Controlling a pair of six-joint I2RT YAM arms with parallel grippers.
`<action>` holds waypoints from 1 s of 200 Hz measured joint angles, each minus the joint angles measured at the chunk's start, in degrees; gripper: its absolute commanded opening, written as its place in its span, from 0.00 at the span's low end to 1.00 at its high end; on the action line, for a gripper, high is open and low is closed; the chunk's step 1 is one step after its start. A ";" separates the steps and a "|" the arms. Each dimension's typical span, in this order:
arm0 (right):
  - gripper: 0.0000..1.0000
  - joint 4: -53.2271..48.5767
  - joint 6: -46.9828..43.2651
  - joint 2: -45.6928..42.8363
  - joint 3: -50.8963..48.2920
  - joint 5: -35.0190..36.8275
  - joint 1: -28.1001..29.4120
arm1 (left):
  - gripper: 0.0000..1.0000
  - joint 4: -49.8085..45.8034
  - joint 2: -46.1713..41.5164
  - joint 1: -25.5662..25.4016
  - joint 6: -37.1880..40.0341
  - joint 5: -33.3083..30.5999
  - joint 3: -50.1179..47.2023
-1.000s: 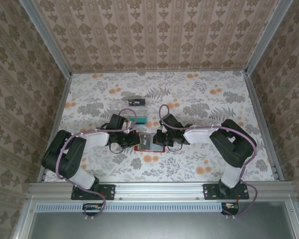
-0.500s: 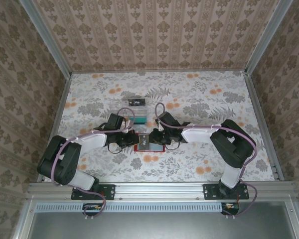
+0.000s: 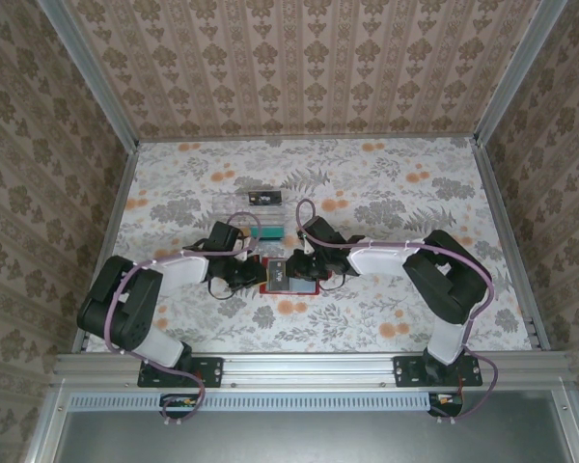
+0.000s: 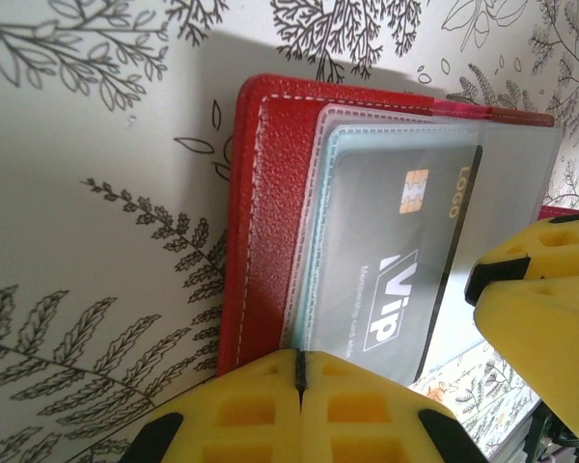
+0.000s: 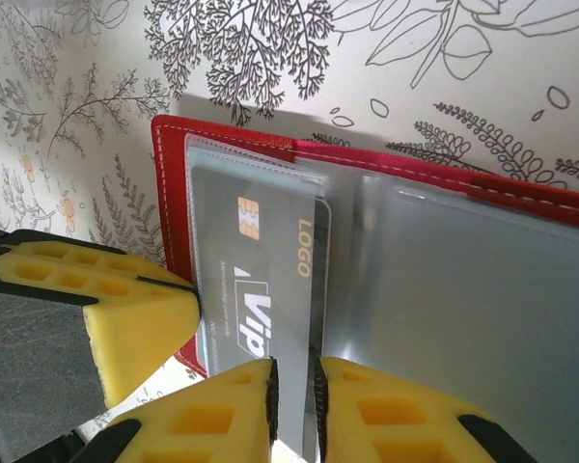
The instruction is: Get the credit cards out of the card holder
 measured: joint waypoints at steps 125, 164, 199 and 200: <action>0.00 0.39 0.28 1.75 -0.02 -0.26 -0.07 | 0.00 0.35 0.74 -0.37 0.13 0.04 0.48; 0.00 1.57 0.26 0.50 -1.90 -0.24 -0.83 | 0.00 -0.46 1.14 -0.44 0.13 -0.66 1.14; 0.00 1.62 0.28 -1.05 -3.61 -0.26 -1.57 | 0.00 -0.46 1.29 -0.44 0.13 -0.66 1.18; 0.00 1.62 0.28 -1.07 -3.63 -0.24 -1.57 | 0.00 -0.44 1.29 -0.44 0.13 -0.66 1.18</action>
